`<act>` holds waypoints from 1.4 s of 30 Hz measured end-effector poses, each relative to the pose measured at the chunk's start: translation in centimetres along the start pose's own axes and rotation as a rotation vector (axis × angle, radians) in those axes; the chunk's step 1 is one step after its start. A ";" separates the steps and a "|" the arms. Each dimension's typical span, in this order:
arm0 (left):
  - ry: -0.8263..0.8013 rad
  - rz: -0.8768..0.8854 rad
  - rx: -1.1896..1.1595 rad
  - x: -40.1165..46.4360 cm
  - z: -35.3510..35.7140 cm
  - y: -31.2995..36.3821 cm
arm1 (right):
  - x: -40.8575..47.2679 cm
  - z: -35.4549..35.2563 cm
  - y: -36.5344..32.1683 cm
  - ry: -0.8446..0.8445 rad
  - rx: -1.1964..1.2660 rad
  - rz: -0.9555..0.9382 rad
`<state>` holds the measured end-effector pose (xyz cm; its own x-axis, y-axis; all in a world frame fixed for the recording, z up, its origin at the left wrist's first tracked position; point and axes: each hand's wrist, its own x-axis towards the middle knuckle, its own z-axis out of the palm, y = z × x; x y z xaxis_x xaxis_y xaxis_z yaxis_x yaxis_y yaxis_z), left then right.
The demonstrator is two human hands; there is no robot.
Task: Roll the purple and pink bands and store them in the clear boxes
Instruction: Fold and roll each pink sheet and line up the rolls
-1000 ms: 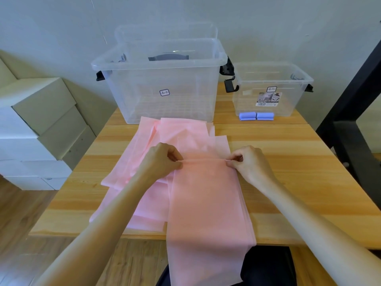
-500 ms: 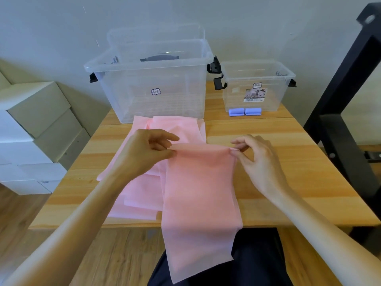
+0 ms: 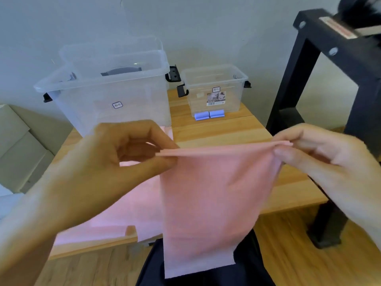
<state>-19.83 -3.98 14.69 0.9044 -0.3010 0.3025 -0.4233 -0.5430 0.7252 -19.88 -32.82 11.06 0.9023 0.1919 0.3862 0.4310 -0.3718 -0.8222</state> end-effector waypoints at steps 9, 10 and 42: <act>-0.194 -0.372 -0.249 12.3 8.6 -9.3 | 8.6 -1.0 12.2 0.004 0.003 0.437; -0.180 -0.398 -0.250 13.1 9.5 -10.6 | 9.4 -0.6 13.8 0.002 -0.018 0.460; 0.252 -0.419 0.017 25.3 13.9 -23.1 | 23.4 5.6 25.6 0.276 -0.277 0.337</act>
<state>12.08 -9.99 -3.01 0.9811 0.1446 0.1283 -0.0185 -0.5902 0.8070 12.15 -32.78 -3.27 0.9458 -0.2127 0.2452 0.0695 -0.6051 -0.7931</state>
